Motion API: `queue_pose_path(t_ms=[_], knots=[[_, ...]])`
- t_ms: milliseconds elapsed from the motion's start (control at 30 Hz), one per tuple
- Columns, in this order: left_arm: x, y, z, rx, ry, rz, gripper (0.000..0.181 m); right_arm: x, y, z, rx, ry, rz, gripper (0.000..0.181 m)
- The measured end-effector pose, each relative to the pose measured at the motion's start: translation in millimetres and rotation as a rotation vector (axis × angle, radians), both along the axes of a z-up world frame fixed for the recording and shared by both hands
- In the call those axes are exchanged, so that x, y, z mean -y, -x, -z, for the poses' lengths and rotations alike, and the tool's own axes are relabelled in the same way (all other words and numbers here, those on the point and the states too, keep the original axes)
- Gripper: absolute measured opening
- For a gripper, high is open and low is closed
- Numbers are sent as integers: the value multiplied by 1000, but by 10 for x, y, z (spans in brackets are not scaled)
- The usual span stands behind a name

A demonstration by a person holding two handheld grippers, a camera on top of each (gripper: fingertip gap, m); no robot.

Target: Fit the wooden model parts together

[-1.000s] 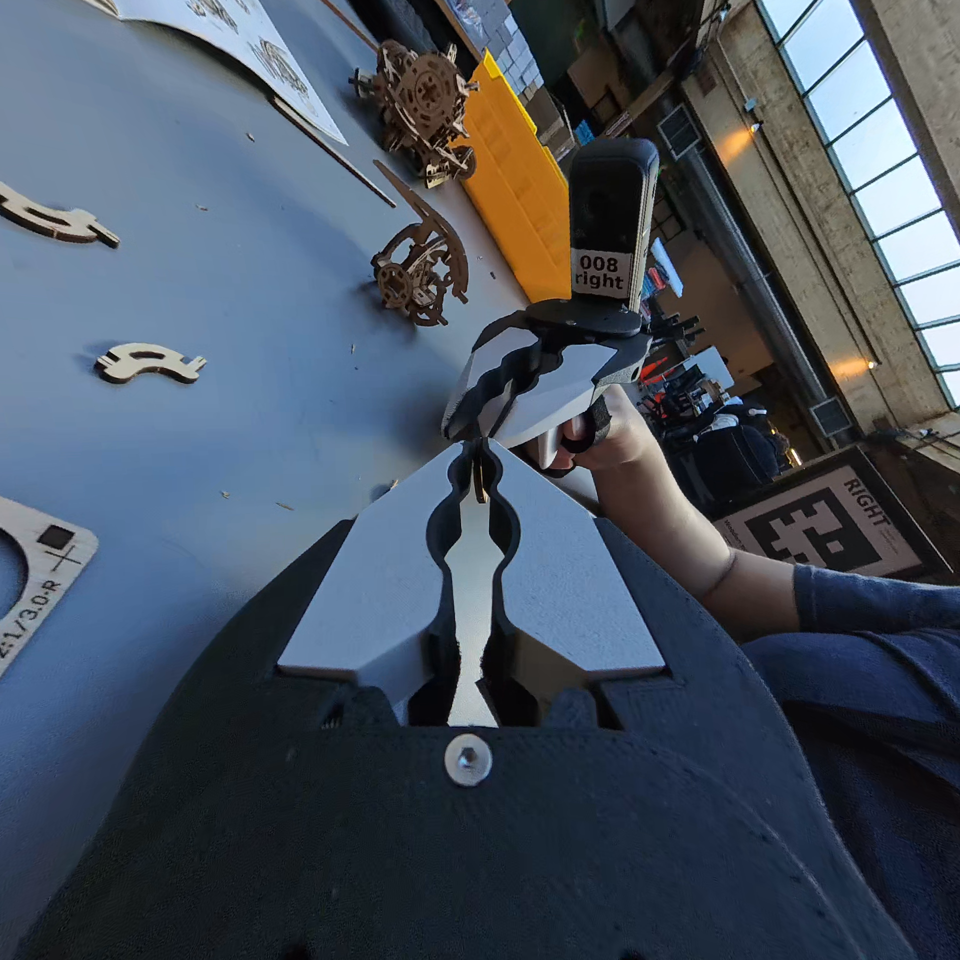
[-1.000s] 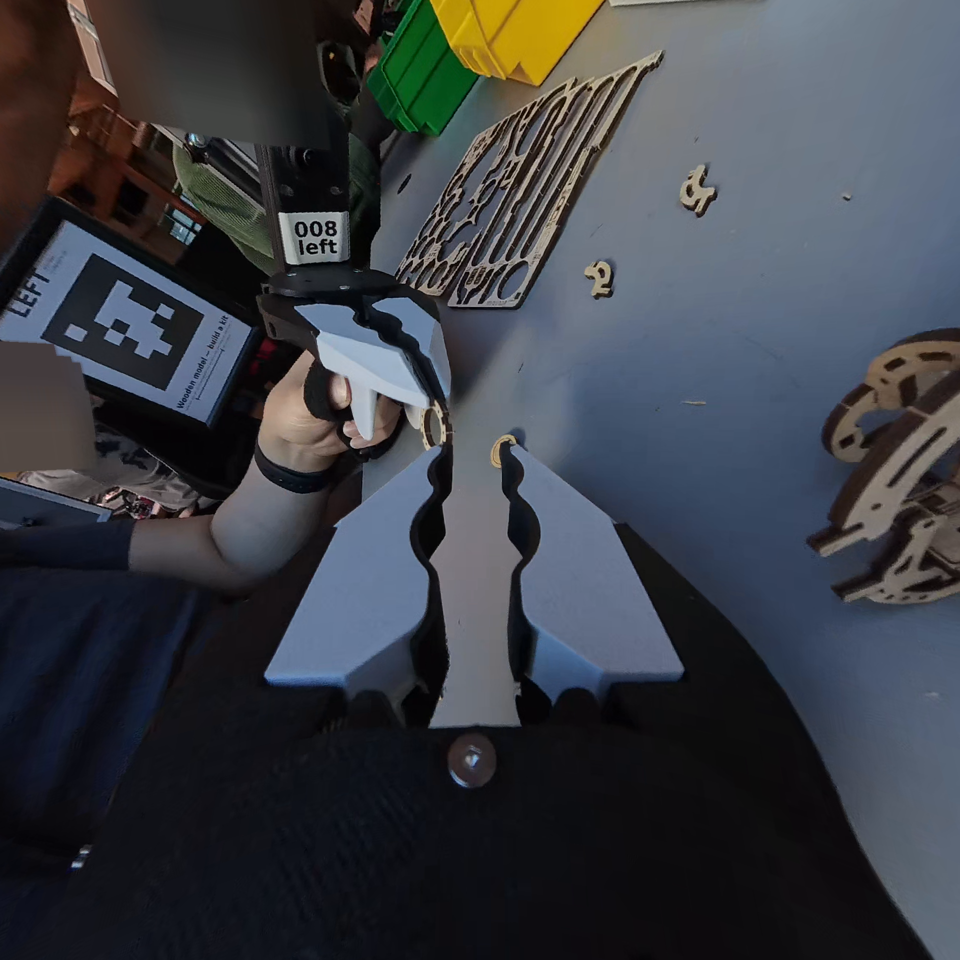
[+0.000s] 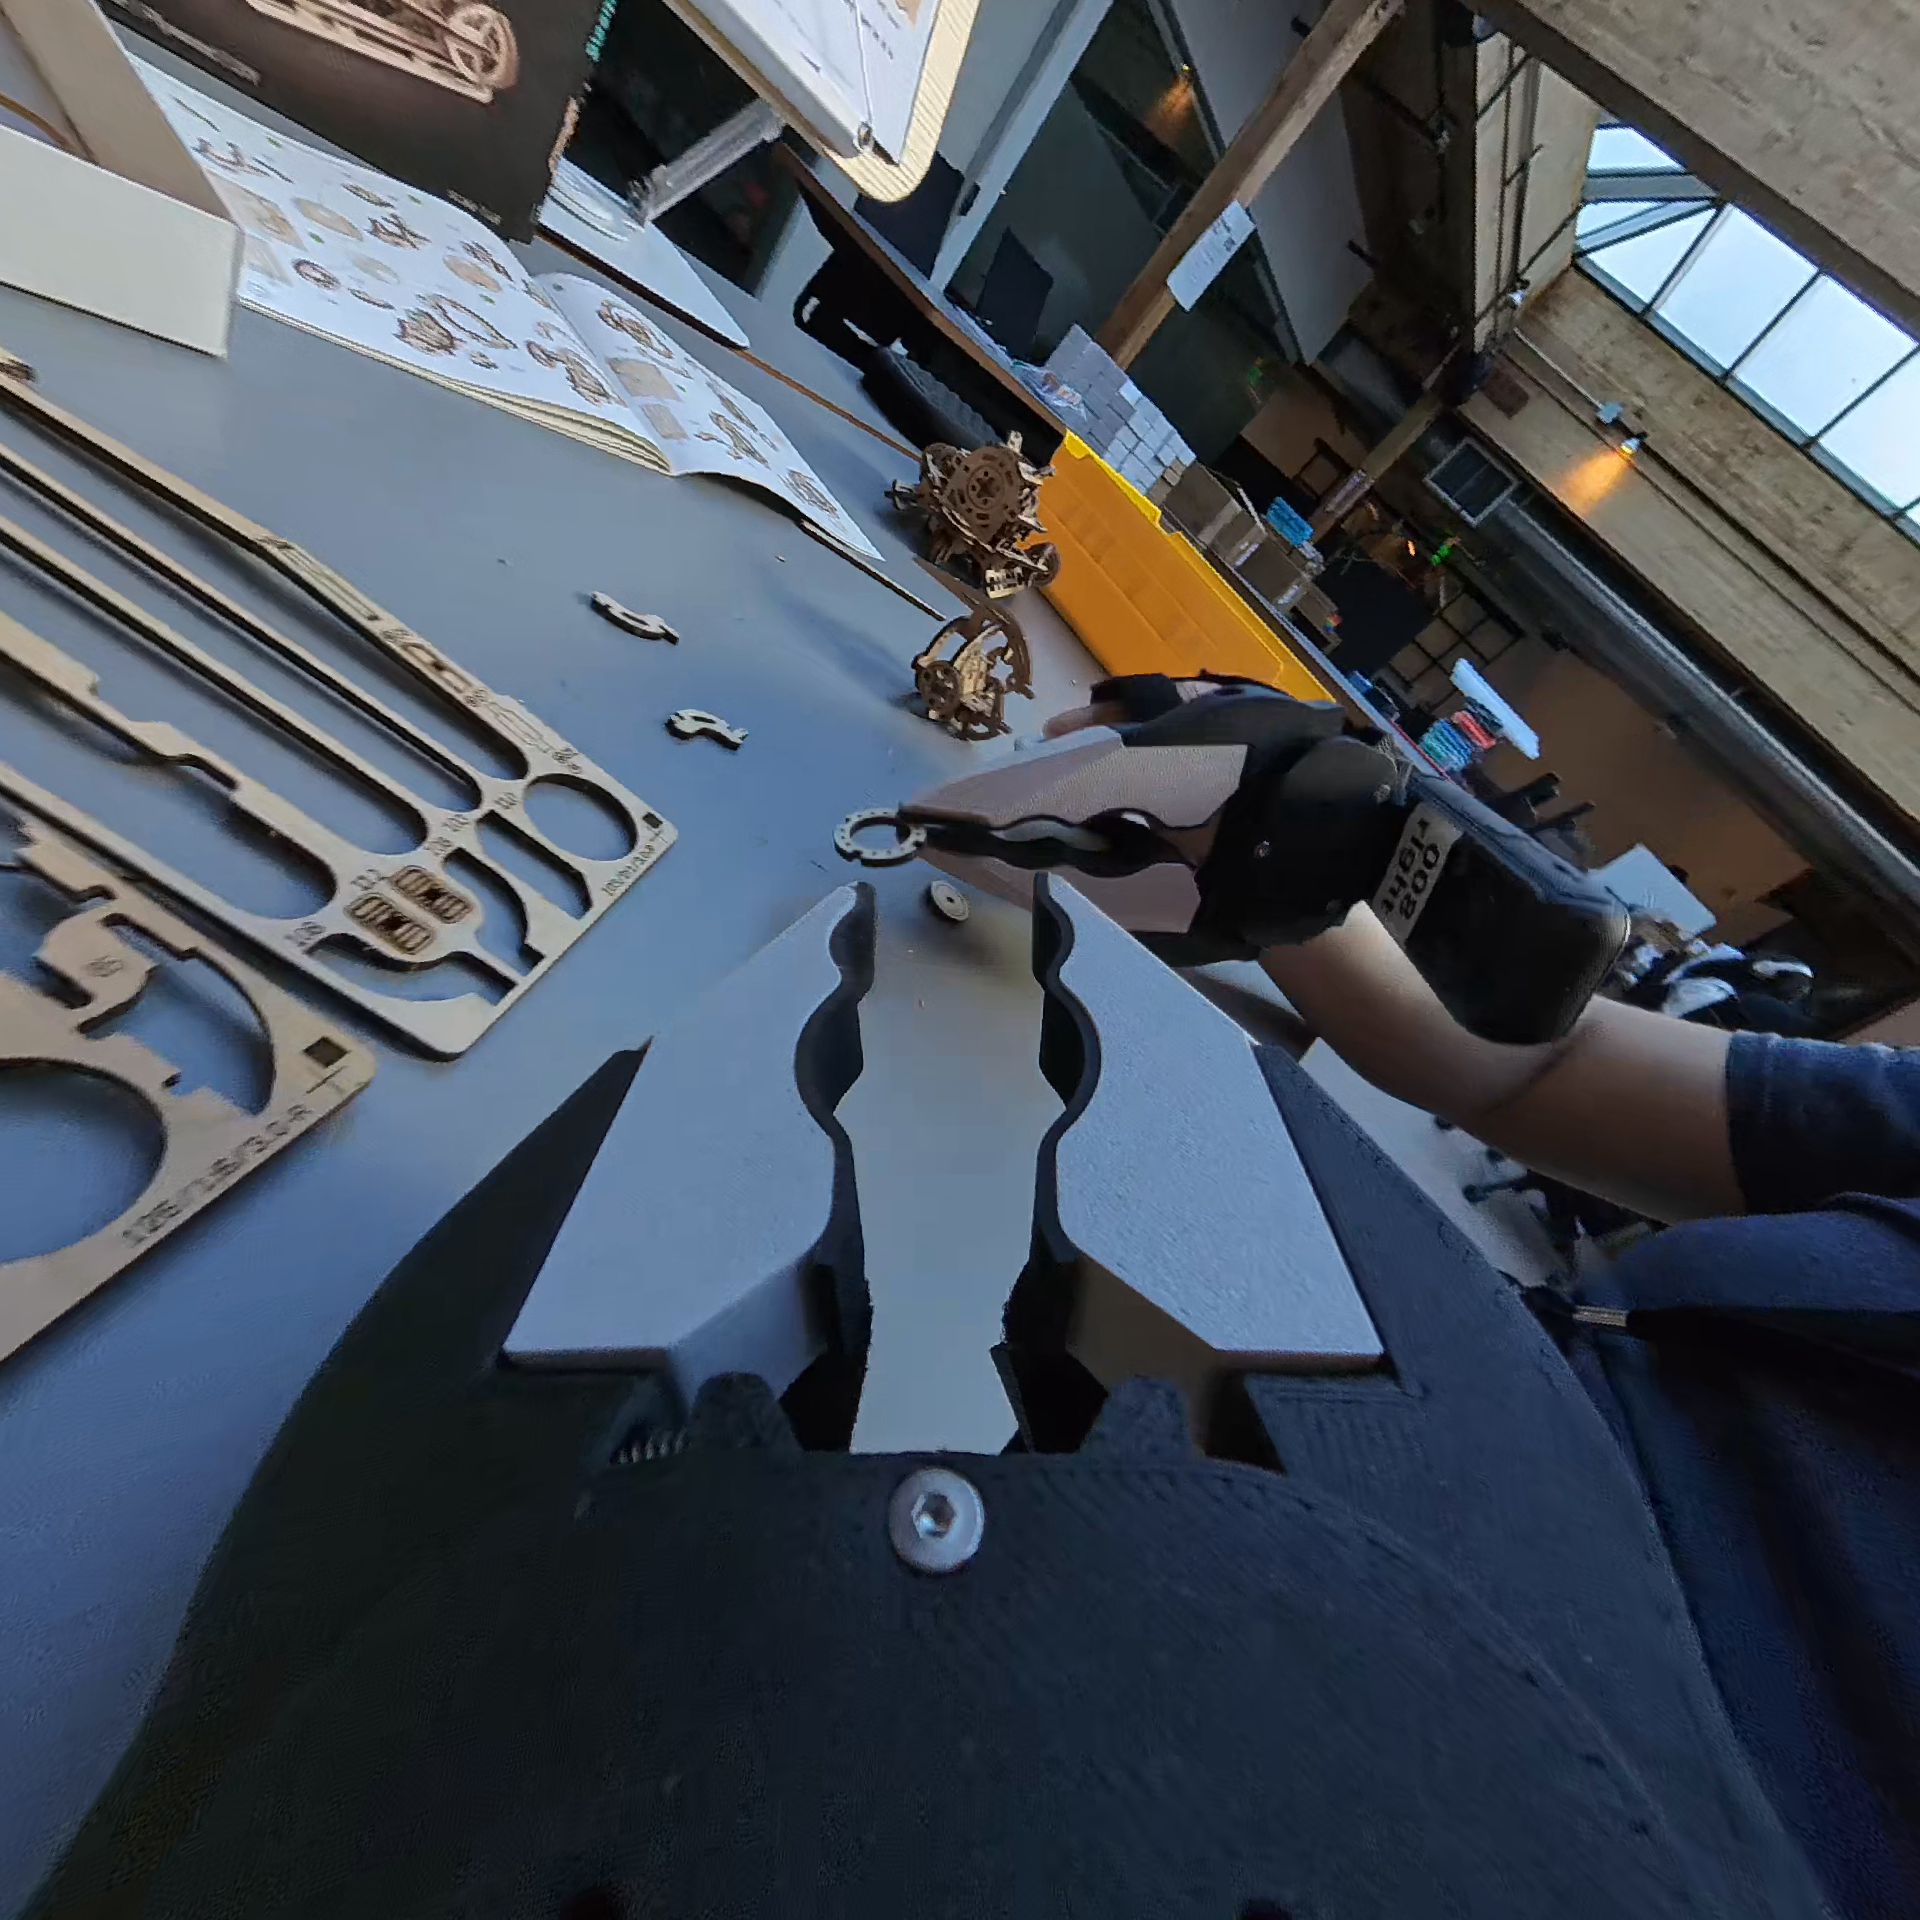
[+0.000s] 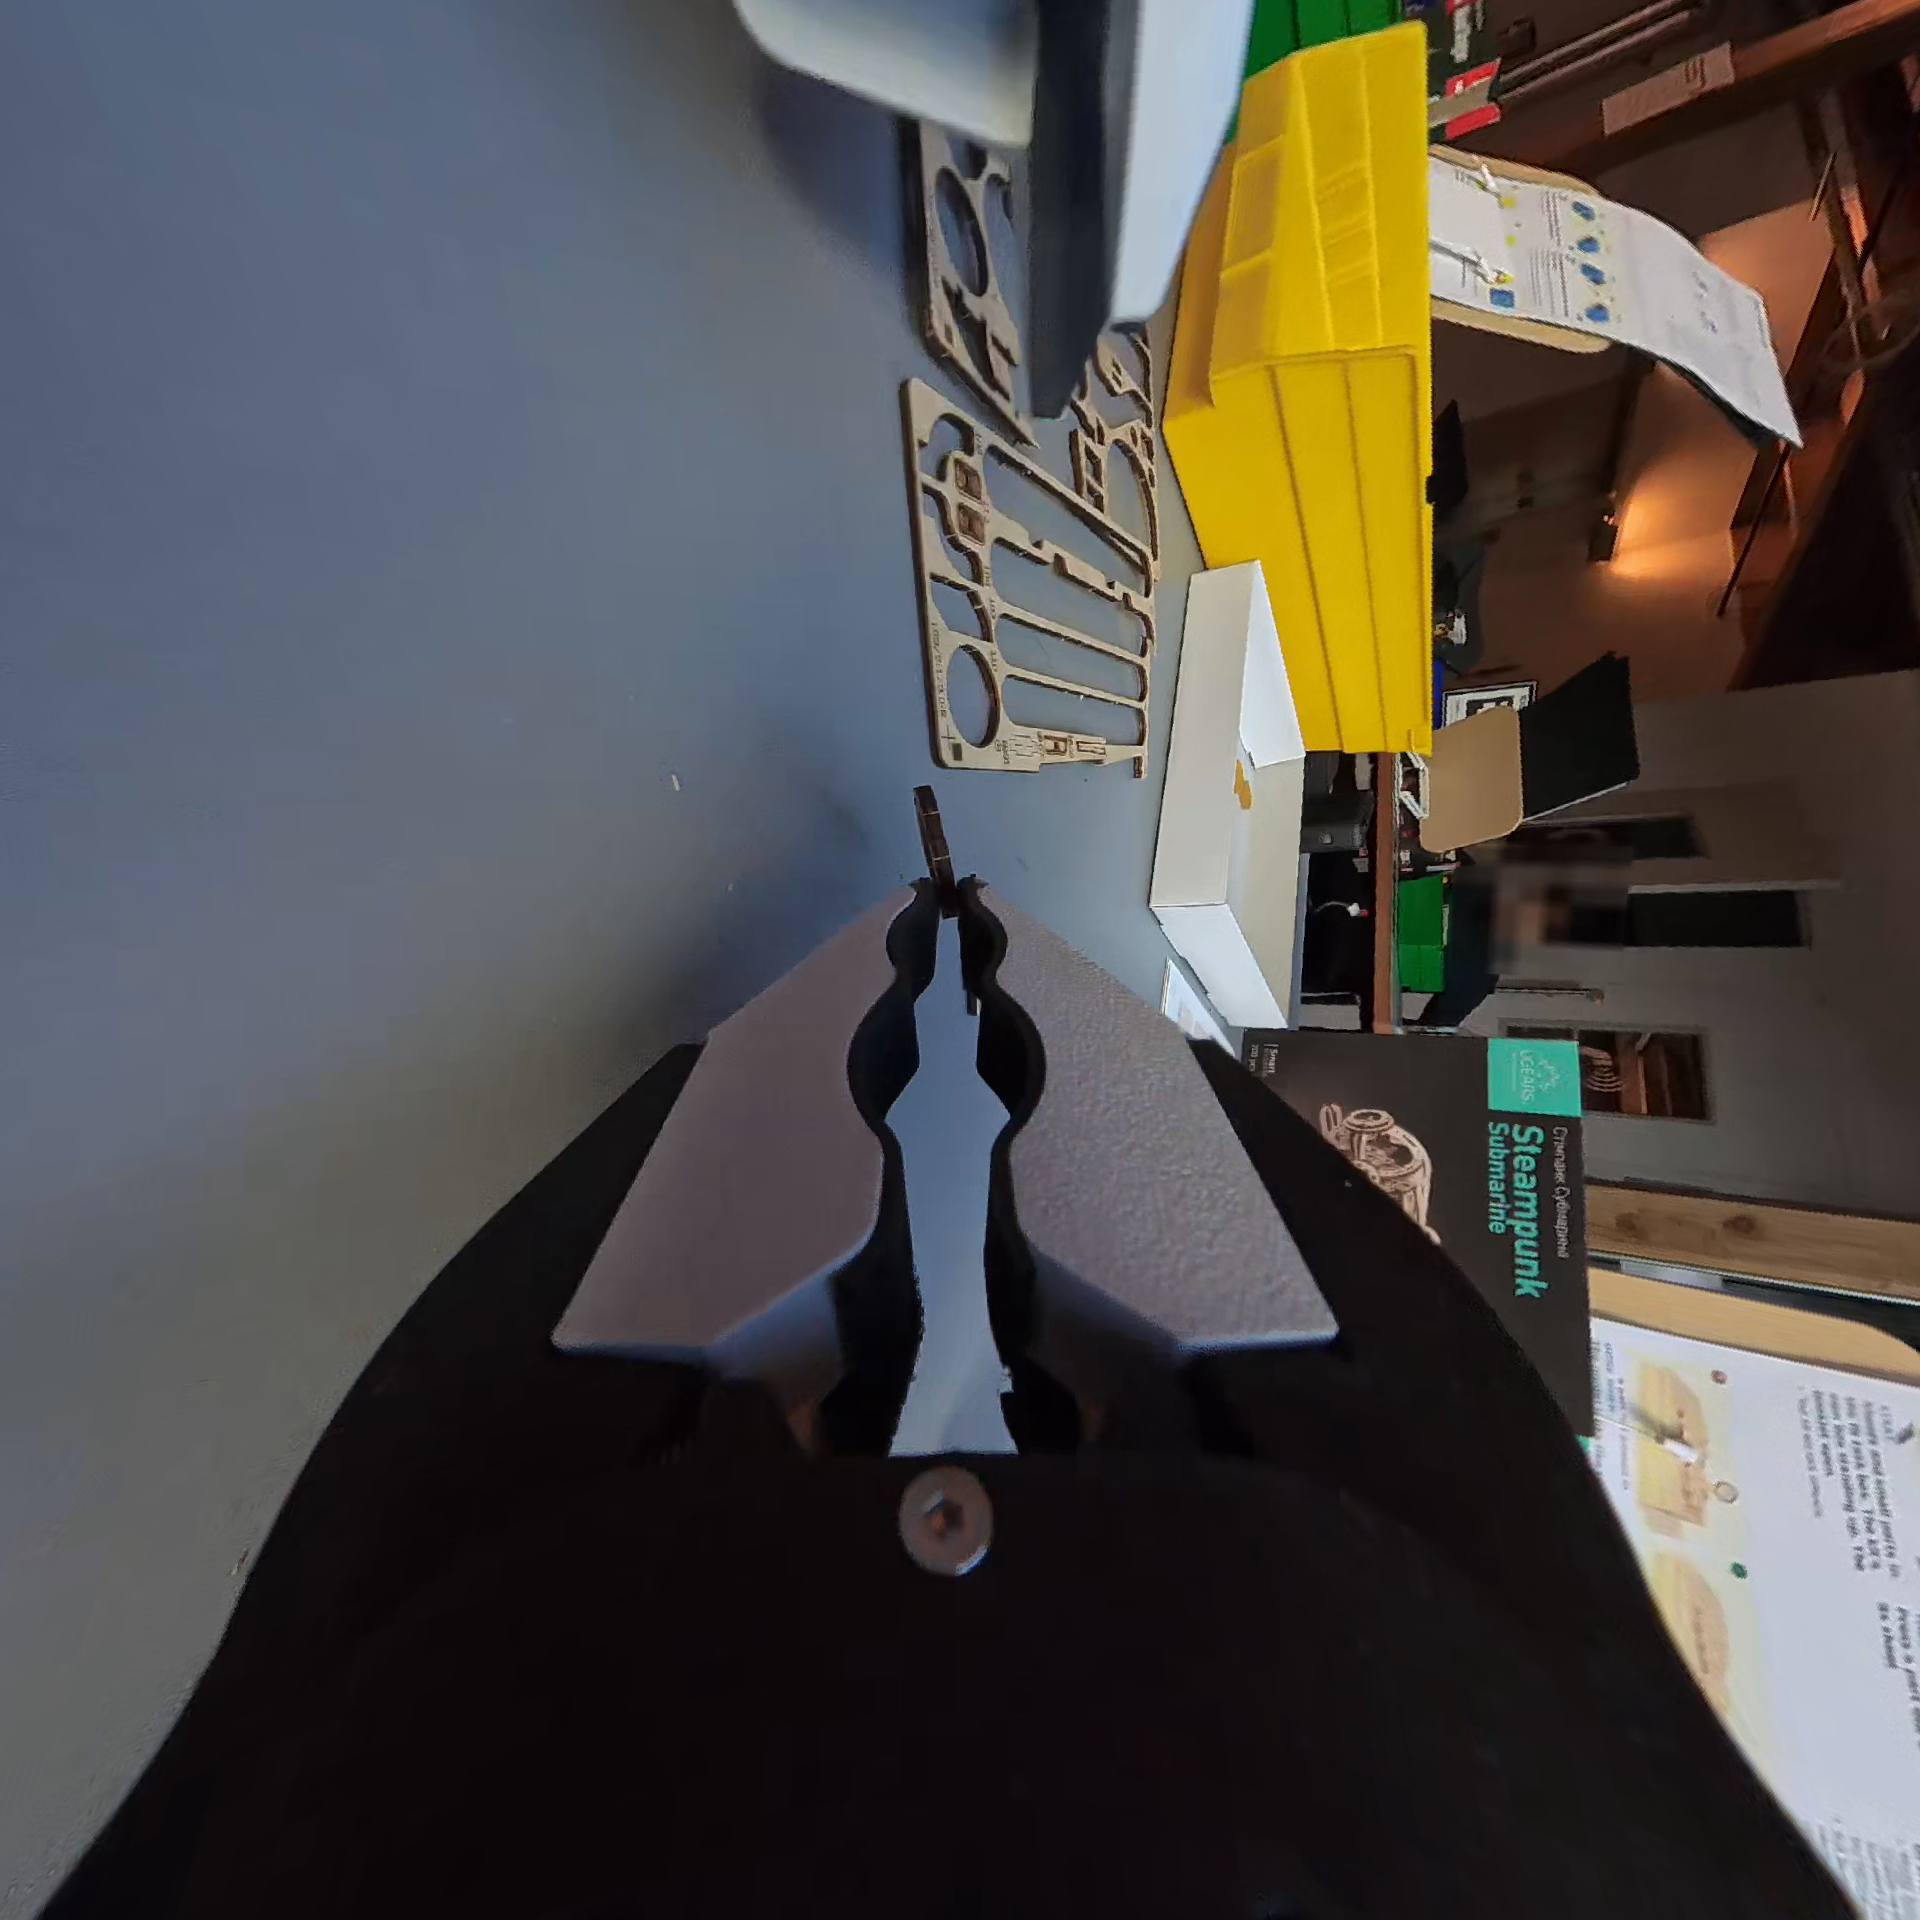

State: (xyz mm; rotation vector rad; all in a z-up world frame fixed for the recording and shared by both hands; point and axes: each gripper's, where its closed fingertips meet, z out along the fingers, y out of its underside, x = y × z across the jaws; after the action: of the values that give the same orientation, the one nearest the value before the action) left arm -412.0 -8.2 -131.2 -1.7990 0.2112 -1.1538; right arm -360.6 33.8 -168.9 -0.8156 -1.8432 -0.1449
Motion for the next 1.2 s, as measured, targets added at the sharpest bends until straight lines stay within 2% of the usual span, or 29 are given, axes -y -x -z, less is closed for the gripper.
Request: queue_pose_path(t_ms=[100, 233, 500, 633, 700, 733, 800, 867, 967, 1033, 1133, 1200], knots=[[17, 126, -39, 8, -18, -37, 28, -26, -2, 89, 39, -47, -1, 3], [48, 175, -20, 5, -17, -42, 28, -125, -203, -38, -32, -91, 49, 2], [92, 123, -32, 48, 1, 10, 26, -297, -1126, -21, -9, -113, 246, 2], [90, 31, -72, 58, -1, 37, 26, -413, -1446, 60, 37, -124, 317, 3], [83, -30, -81, 51, 5, 53, 26, -416, -1483, 157, 70, -40, 338, 5], [82, -57, -83, 42, 7, 57, 27, -425, -1491, 158, 65, -4, 359, 16], [97, -98, -93, 26, 9, 61, 27, -451, -1540, 116, 40, 76, 421, 26], [129, -120, -115, 18, 9, 65, 27, -338, -1529, 28, -42, 241, 441, 24], [145, -121, -152, 23, 2, 54, 27, -2, -1170, -267, -312, 657, 348, 26], [137, -146, -177, 32, 1, 59, 27, 159, -871, -333, -405, 984, 281, 39], [152, -215, -197, 22, 12, 79, 27, 124, -626, -53, -360, 1241, 352, 40], [191, -247, -215, 2, 5, 85, 27, 131, -537, 75, -323, 1255, 366, 37]])
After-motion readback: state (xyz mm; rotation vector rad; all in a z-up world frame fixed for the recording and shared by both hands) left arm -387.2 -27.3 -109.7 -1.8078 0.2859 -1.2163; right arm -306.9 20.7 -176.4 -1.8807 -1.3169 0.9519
